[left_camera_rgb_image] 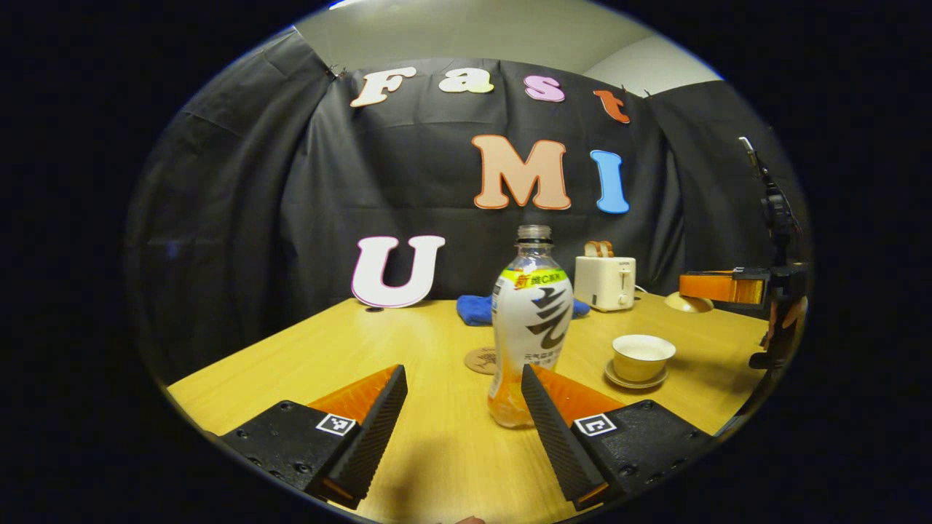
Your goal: Open the teacup lid with one hand, grasp the water bottle and pour water into the teacup with the other hand; after pouring, place the water bottle on the coaster and then close the teacup lid.
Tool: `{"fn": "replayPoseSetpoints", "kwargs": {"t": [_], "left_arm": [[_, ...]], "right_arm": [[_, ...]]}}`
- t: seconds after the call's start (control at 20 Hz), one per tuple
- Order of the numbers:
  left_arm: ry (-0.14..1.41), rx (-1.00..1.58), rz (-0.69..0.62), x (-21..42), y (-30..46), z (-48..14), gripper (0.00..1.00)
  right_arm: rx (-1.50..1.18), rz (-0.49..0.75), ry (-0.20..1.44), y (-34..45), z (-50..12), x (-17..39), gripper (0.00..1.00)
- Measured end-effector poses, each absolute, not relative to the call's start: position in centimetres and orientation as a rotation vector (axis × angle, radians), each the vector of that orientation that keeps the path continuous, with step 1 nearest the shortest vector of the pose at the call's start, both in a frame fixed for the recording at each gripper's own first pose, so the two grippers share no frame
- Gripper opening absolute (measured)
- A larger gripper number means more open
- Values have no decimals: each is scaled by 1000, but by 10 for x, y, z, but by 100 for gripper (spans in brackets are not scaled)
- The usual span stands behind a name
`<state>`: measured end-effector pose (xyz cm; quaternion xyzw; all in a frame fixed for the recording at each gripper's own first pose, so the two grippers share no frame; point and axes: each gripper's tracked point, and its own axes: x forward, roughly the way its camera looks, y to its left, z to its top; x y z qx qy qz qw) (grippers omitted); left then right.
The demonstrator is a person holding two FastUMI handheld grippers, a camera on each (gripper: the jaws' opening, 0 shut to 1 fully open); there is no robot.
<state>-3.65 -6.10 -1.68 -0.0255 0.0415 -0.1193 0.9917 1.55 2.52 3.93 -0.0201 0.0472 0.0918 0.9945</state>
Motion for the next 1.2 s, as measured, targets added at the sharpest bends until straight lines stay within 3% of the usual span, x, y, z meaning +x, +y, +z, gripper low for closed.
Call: {"fn": "replayPoseSetpoints", "kwargs": {"t": [1.2], "left_arm": [[214, -12, -326, -10, -110, -28, 94]], "right_arm": [[-8, 181, 131, 11, 32, 17, 27]]}}
